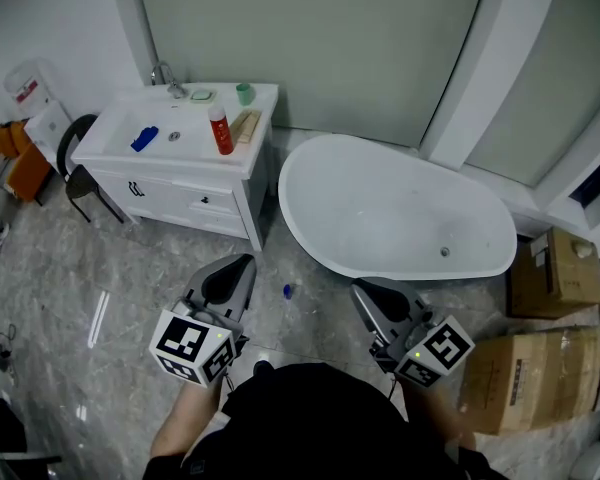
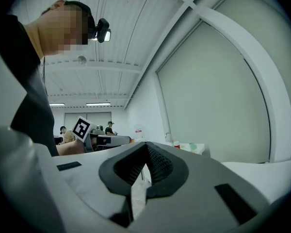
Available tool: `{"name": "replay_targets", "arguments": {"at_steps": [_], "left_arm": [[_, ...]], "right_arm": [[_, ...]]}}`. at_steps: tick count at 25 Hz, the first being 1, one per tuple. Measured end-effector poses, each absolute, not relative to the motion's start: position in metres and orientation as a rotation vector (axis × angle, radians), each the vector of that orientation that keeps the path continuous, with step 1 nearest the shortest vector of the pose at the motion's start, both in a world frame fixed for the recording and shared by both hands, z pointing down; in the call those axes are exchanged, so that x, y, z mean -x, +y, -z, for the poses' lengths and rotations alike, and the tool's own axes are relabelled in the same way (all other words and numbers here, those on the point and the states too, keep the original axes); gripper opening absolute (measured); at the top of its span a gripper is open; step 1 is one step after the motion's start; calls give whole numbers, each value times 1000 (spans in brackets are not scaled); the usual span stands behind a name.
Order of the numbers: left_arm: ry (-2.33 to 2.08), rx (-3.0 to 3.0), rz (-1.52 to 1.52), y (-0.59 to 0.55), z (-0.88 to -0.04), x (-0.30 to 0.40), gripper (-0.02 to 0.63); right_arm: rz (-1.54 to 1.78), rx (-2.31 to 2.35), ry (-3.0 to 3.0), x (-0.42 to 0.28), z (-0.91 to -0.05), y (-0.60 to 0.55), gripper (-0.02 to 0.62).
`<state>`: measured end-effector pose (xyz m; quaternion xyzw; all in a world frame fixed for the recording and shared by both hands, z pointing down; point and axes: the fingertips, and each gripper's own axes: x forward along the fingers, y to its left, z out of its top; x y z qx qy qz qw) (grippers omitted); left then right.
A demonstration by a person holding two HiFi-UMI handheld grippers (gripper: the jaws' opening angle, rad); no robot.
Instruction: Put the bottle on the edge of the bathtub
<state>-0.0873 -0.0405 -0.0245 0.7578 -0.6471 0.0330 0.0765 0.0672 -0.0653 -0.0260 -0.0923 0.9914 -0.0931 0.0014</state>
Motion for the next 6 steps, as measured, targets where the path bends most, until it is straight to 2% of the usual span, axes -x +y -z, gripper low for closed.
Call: {"name": "replay_targets", "arguments": {"at_steps": [6], "left_arm": [[-1931,-2256,-81,-36,21,90,18]], "right_arm": [[315,307,3104,-70,24,-66,28]]}}
